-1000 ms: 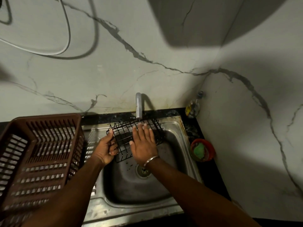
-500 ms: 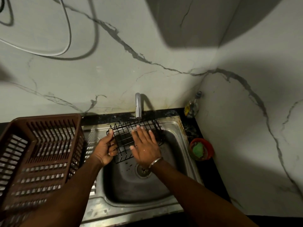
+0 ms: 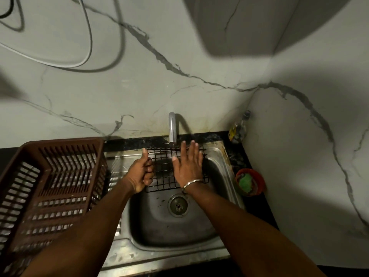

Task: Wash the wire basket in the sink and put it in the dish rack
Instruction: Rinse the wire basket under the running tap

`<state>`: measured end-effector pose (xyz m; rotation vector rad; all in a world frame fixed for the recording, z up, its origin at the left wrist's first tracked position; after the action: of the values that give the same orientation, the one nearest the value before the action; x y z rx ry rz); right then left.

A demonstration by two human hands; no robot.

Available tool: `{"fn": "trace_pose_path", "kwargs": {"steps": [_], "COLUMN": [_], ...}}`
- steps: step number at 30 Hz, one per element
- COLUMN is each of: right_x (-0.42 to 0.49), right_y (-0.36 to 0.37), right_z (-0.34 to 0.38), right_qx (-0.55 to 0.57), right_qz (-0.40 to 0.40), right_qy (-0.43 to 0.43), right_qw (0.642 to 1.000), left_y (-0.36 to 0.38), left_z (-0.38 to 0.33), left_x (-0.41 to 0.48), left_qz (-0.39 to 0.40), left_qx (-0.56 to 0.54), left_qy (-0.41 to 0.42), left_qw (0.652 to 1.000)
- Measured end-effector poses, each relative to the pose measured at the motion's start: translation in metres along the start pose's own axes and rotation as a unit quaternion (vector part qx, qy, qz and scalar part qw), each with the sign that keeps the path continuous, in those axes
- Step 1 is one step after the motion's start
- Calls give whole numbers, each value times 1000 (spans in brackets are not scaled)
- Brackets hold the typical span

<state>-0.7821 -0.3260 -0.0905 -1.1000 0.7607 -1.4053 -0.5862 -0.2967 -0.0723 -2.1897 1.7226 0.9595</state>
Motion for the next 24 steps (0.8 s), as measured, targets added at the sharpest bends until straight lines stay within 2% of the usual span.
{"fn": "trace_pose_path", "kwargs": {"steps": [2,5,7,11,15,19,22,24], "right_x": [-6,-16,-13,-1,13,23,21,14], "right_y": [3,5,1,2,0,-6,-12,-14], "right_z": [8,33,24,-2,1,1,7,8], "right_qx": [8,27,27,7,37,82,71,56], "right_qz": [10,-5,-15,-2,-49,31,104,109], "right_qy": [25,-77,-106,-22,15,85,90,98], "right_qw": [1000,997,994,1000,998,993,988,988], "left_y": [4,14,15,15,20,12,6,7], "left_z": [3,10,9,-2,-7,-1,12,19], "left_x": [1,3,4,6,9,9,9,9], "left_qz": [-7,-11,-7,-2,2,-20,-56,-75], "left_qx": [17,45,48,77,128,195,227,226], "left_qy": [-10,-20,-19,-21,-22,14,50,85], "left_qw": [1000,999,999,997,992,980,971,968]}}
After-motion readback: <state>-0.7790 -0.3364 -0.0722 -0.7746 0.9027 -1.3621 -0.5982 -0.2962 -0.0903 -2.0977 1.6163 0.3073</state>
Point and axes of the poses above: each hand's wrist, its own x-axis towards the middle knuckle, its own y-axis out of the palm, z = x × y, the point moved 1 cm from there along x, towards the middle knuckle, and after that the axes turned 9 degrees about -z, right-handed, at the moved point
